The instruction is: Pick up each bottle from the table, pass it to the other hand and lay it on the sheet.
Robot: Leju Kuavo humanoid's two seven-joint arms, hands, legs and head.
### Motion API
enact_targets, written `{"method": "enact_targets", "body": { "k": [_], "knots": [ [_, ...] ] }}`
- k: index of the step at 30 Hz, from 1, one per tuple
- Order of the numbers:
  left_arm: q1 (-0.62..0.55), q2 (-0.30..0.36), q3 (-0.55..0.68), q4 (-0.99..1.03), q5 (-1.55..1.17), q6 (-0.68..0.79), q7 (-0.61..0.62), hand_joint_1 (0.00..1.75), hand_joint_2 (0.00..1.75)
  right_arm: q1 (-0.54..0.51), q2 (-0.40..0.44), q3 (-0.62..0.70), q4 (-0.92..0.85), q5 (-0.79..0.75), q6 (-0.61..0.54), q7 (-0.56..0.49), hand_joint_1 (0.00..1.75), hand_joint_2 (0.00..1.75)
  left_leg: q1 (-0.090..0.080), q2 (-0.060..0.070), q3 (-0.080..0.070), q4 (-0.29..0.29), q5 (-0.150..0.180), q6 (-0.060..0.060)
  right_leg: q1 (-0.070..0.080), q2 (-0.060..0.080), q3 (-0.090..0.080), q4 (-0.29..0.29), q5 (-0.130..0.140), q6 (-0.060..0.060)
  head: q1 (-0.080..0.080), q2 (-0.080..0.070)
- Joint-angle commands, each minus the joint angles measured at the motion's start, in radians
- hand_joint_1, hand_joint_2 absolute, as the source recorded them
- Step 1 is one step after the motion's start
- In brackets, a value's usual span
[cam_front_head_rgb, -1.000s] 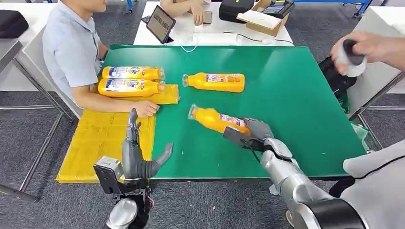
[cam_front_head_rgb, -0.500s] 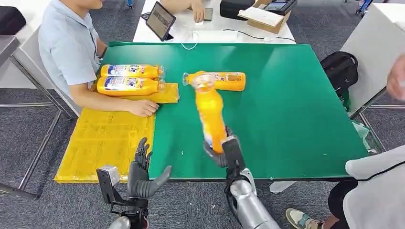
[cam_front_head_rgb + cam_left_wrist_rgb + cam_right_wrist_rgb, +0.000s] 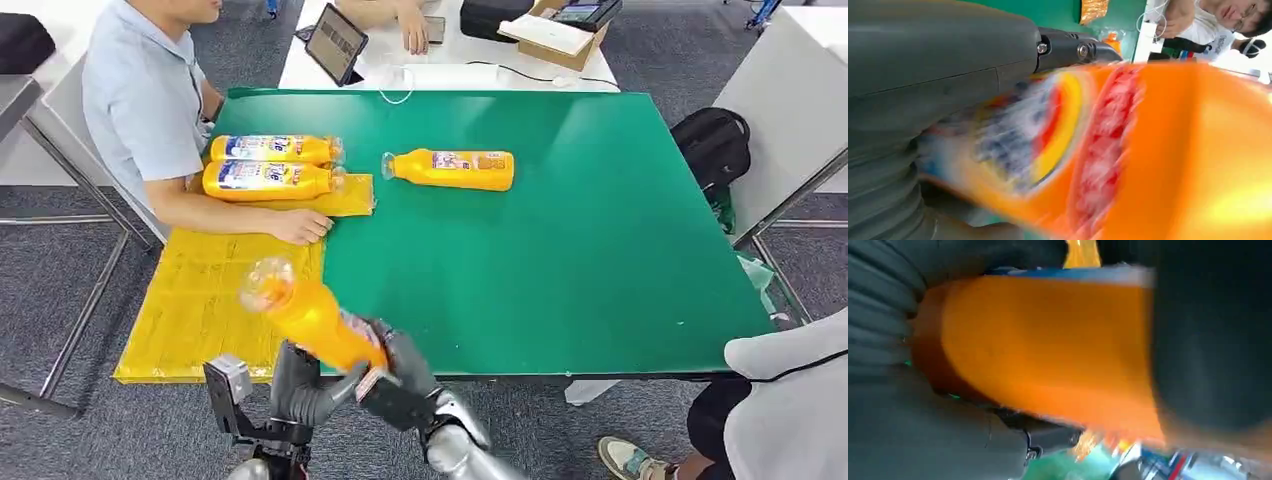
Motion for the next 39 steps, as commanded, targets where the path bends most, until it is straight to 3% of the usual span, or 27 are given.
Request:
{"method": "enact_targets", "body": {
  "k": [1,6,7,8,9,19,20,21,22,27,31,39],
  "knots": [
    [-0.043,0.012,-0.028,0.032,0.023,-0.045,0.021,0.0,1.75,-0.062,0.026,0.162,0.175,0.022,-0.014,-0.013,1.75,1.75,0.001,0.0,0.003,0.0,-0.001,-0.001,0.001,0.0,0.003,0.0,-0.001,-0.002,0.0,0.0],
    [-0.054,0.007,-0.02,0.063,0.054,-0.061,0.051,0.0,1.75,-0.071,0.033,0.195,0.201,0.019,-0.039,-0.039,1.75,1.75,0.001,-0.001,0.004,0.0,-0.001,-0.002,0.001,-0.001,0.004,0.0,-0.002,-0.003,0.0,0.0],
    [-0.053,0.007,-0.019,0.069,0.062,-0.067,0.055,0.38,1.75,-0.072,0.032,0.197,0.2,0.016,-0.042,-0.039,1.75,1.75,0.0,-0.002,0.003,0.0,-0.001,-0.001,0.0,-0.001,0.003,0.0,-0.001,-0.002,0.0,0.0],
    [-0.054,0.007,-0.017,0.077,0.076,-0.075,0.064,1.57,1.75,-0.071,0.03,0.2,0.197,0.003,-0.039,-0.038,1.75,1.75,0.001,-0.002,0.004,-0.001,-0.001,-0.002,0.001,-0.001,0.004,0.0,-0.002,-0.003,0.0,0.0],
    [-0.053,0.009,-0.016,0.08,0.077,-0.075,0.063,1.75,1.75,-0.07,0.029,0.199,0.191,-0.009,-0.039,-0.039,1.68,1.75,0.0,-0.001,0.003,-0.001,-0.001,-0.001,0.0,-0.001,0.003,-0.001,-0.001,-0.002,0.0,0.0],
    [-0.053,0.009,-0.016,0.08,0.077,-0.075,0.063,1.75,1.75,-0.07,0.029,0.199,0.191,-0.009,-0.039,-0.039,1.68,1.75,0.0,-0.001,0.001,0.0,0.0,-0.001,0.0,-0.001,0.001,0.0,0.0,-0.001,0.0,0.0],
    [-0.049,0.008,-0.012,0.076,0.087,-0.078,0.066,1.75,1.75,-0.069,0.029,0.195,0.187,-0.016,-0.045,-0.035,0.37,1.75,0.0,-0.002,0.003,0.0,-0.001,-0.001,0.0,-0.001,0.003,0.0,-0.001,-0.002,0.0,0.0],
    [-0.045,0.01,-0.009,0.073,0.111,-0.092,0.075,1.75,1.75,-0.065,0.028,0.19,0.179,-0.026,-0.055,-0.039,0.0,1.75,0.0,-0.002,0.003,0.0,-0.001,-0.001,0.0,-0.001,0.004,0.0,-0.001,-0.003,0.0,0.0],
    [-0.04,0.018,-0.005,0.066,0.132,-0.102,0.083,1.75,1.75,-0.059,0.027,0.177,0.162,-0.047,-0.071,-0.05,0.0,0.0,0.001,-0.001,0.003,0.0,-0.001,-0.001,0.001,-0.001,0.003,0.0,-0.001,-0.002,0.0,0.0],
    [-0.006,0.002,0.088,0.003,0.185,-0.033,0.087,1.75,1.75,-0.027,0.015,0.088,0.086,-0.146,-0.169,-0.061,0.0,0.0,0.0,0.0,0.001,0.0,0.0,-0.001,0.0,0.0,0.001,0.0,-0.001,-0.001,0.0,0.0],
    [0.025,0.026,0.189,-0.066,0.191,0.027,0.089,1.75,1.75,0.051,-0.035,0.007,-0.085,-0.21,-0.262,-0.063,0.0,0.0,0.0,-0.001,0.002,0.001,-0.001,-0.001,0.0,0.0,0.002,0.001,-0.001,-0.002,0.001,0.0],
    [-0.001,0.033,0.34,-0.072,0.101,0.152,0.074,1.75,1.75,0.2,-0.107,-0.101,-0.373,-0.163,-0.401,-0.063,0.0,0.0,0.0,-0.003,0.002,0.0,0.0,-0.001,0.0,-0.003,0.002,0.0,-0.001,-0.002,0.0,0.0]
  ]
}}
